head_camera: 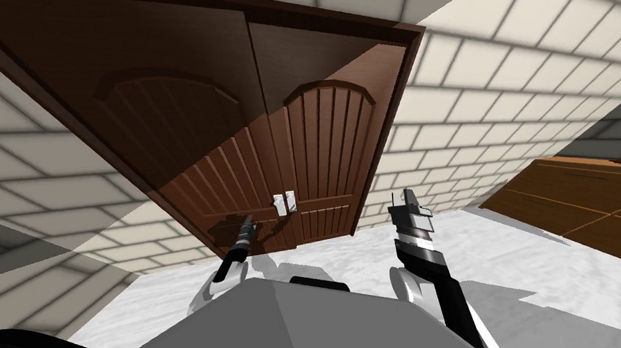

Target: Pull the door open

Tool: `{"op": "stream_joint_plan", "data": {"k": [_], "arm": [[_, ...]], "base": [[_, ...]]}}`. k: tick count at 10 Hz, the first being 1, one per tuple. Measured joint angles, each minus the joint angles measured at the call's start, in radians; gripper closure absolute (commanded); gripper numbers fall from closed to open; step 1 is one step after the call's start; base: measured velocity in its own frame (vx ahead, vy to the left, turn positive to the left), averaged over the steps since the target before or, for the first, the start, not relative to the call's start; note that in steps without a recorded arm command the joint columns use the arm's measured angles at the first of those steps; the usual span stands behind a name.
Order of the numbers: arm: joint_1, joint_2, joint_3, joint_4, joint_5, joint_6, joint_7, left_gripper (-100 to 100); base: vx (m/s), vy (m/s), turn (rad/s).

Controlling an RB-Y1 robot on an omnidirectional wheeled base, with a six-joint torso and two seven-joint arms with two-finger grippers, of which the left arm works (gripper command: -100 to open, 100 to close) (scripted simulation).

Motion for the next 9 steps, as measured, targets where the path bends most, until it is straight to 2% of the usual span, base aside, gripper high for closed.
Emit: {"op": "stream_joint_plan", "data": {"k": [2, 4, 5, 6, 9], "arm": [[-0.022, -0.003, -0.010, 0.006, -0.002, -0.003, 0.000, -100], [-0.037, -0.020, -0.036, -0.013, -0.008, -0.008, -0.002, -100], [-0.060, -0.025, -0.046, -0.012, -0.010, -0.005, -0.004, -100], [-0.063, -0.025, -0.047, -0.011, -0.010, -0.005, -0.004, 100], [-0.061, -0.026, -0.048, -0.012, -0.010, -0.005, -0.004, 100]], "base": [[0.210, 0.010, -0.133], [0.243, -0.072, -0.169], [0.097, -0.052, -0.030], [-0.007, 0.010, 0.036], [-0.031, 0.011, -0.016]]}}
